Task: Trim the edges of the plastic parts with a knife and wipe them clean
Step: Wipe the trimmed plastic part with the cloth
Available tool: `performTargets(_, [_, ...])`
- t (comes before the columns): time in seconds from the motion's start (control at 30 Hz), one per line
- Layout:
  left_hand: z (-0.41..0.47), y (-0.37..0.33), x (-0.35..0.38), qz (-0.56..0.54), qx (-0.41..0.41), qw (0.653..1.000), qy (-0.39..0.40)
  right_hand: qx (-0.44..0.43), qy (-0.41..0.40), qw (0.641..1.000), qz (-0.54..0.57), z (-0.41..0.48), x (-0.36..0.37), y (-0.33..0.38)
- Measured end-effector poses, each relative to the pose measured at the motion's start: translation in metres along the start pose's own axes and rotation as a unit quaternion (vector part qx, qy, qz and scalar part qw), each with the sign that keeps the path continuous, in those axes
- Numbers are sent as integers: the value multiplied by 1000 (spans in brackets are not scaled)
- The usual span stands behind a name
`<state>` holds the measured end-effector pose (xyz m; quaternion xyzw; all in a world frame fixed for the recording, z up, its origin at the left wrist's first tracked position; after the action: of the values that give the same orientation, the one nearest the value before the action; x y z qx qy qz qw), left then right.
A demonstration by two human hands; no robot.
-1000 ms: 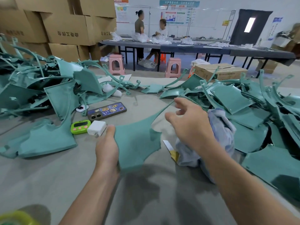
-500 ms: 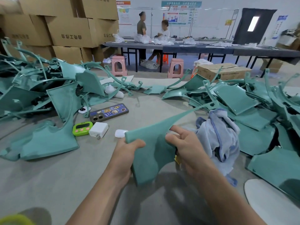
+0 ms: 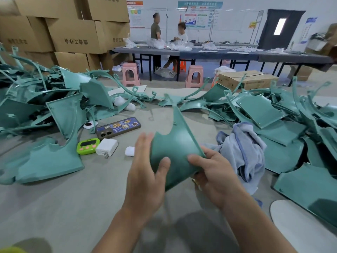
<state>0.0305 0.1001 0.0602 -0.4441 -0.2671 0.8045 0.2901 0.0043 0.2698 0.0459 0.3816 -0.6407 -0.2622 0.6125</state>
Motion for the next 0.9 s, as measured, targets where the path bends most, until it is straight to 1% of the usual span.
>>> performTargets(0.03, [3, 8, -1, 3, -37, 999, 10, 11, -4, 1000, 0, 1, -4, 0])
performTargets(0.07, [4, 13, 2, -38, -74, 996, 38, 23, -8, 1000, -1, 1, -7, -1])
performTargets(0.1, [4, 18, 7, -104, -106, 987, 63, 35, -10, 999, 0, 1, -9, -2])
performTargets(0.13, [3, 20, 12, -163, -131, 975, 71, 43, -11, 999, 1, 2, -11, -3])
performTargets(0.2, [2, 25, 18, -248, -168, 952, 62, 51, -9, 999, -12, 2, -12, -6])
performTargets(0.27, [1, 27, 23, -301, -197, 931, 57, 49, 0, 997, -54, 1, -11, -7])
performTargets(0.37, [4, 32, 25, -322, -208, 922, 47, 29, 10, 993, -117, -1, -10, -6])
performTargets(0.43, [5, 32, 23, -317, -197, 927, 41, 8, 8, 991, -134, -1, -9, -3])
performTargets(0.5, [4, 31, 21, -292, -187, 937, 34, -9, -8, 991, -136, -3, -8, -1])
performTargets(0.57, [5, 32, 18, -260, -186, 948, 0, -23, -20, 991, -132, -4, -5, -3])
performTargets(0.63, [7, 33, 15, -269, -204, 941, -28, -31, -34, 992, -114, -2, -5, -9])
performTargets(0.67, [7, 35, 17, -299, -216, 929, -23, -34, -42, 994, -99, 0, -5, -12])
performTargets(0.7, [9, 36, 21, -346, -215, 913, 4, -40, -49, 995, -78, 1, -4, -14])
performTargets(0.73, [10, 32, 26, -404, -203, 890, 57, -48, -54, 996, -53, 3, -4, -15])
performTargets(0.77, [9, 27, 32, -439, -190, 871, 111, -53, -56, 997, -31, 4, -4, -15])
performTargets(0.8, [5, 24, 38, -449, -179, 861, 159, -56, -58, 996, -23, 5, -4, -15])
performTargets(0.83, [2, 23, 42, -431, -173, 867, 182, -56, -63, 996, -27, 4, -4, -13])
performTargets(0.87, [1, 26, 42, -397, -181, 883, 173, -62, -75, 994, -42, 4, -7, -11])
performTargets(0.9, [2, 31, 40, -370, -196, 897, 144, -77, -93, 990, -67, 4, -11, -6])
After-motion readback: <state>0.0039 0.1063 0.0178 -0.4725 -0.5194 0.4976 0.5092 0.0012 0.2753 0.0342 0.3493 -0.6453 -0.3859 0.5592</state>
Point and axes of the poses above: each hand's wrist, its own z-axis towards the middle knuckle, its own x-axis out of the palm, y = z × x, the point moved 7 cm from there along z, towards the middle knuckle, and after that the axes turned 11 degrees about z, right-handed, at the moved point
